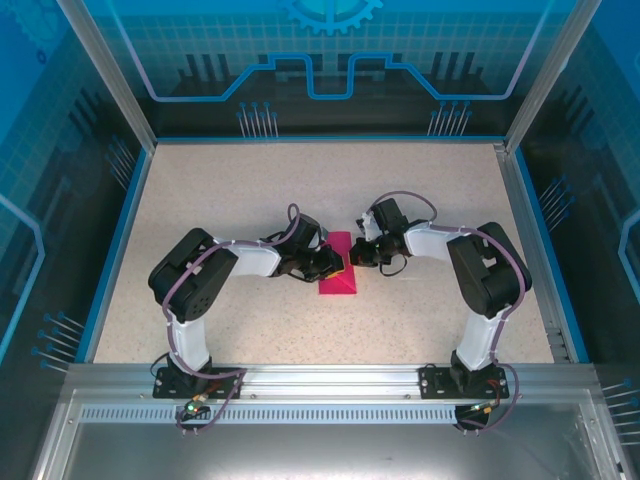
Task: Fold a paper plane with a square sheet of paper (pick it up from the middle)
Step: Fold the triangle a second time at the center of the table.
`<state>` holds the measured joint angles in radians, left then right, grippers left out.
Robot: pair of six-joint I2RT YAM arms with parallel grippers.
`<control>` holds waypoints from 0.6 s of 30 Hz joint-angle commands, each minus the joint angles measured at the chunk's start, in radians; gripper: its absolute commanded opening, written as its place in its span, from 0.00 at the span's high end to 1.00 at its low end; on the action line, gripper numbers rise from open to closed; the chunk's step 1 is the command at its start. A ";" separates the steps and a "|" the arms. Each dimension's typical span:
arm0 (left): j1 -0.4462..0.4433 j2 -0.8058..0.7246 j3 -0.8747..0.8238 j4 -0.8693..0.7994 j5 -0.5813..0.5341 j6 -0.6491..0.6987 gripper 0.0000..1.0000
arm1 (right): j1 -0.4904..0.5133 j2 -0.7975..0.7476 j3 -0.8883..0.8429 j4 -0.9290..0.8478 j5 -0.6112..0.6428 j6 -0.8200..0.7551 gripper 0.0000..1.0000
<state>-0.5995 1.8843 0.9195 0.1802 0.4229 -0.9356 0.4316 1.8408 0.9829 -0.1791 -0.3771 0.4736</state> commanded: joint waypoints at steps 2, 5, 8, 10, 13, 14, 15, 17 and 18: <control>-0.008 0.010 0.018 -0.027 -0.008 0.028 0.83 | -0.001 0.026 0.026 -0.010 -0.002 -0.004 0.97; -0.007 0.015 0.019 -0.031 -0.008 0.027 0.83 | 0.000 0.025 0.022 -0.008 -0.001 -0.003 0.97; -0.008 0.019 0.019 -0.036 -0.010 0.027 0.83 | 0.000 0.027 0.020 -0.011 -0.002 -0.004 0.97; -0.007 0.019 0.019 -0.040 -0.012 0.028 0.83 | 0.000 0.025 0.022 -0.012 -0.012 -0.004 0.97; -0.008 0.012 0.017 -0.047 -0.018 0.029 0.83 | -0.001 0.022 0.017 -0.014 -0.025 0.000 0.97; -0.008 0.009 0.017 -0.050 -0.020 0.032 0.83 | -0.001 0.019 0.016 -0.015 -0.024 0.000 0.97; -0.007 0.009 0.016 -0.054 -0.022 0.034 0.83 | -0.001 0.016 0.013 -0.017 -0.024 0.002 0.97; -0.007 0.008 0.016 -0.060 -0.026 0.037 0.83 | -0.001 0.011 0.006 -0.017 -0.023 0.003 0.96; -0.008 0.009 0.016 -0.062 -0.026 0.038 0.83 | -0.001 0.006 0.002 -0.017 -0.021 0.004 0.96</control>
<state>-0.5999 1.8847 0.9195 0.1612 0.4171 -0.9318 0.4316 1.8500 0.9871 -0.1795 -0.3824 0.4740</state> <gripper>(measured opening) 0.169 0.040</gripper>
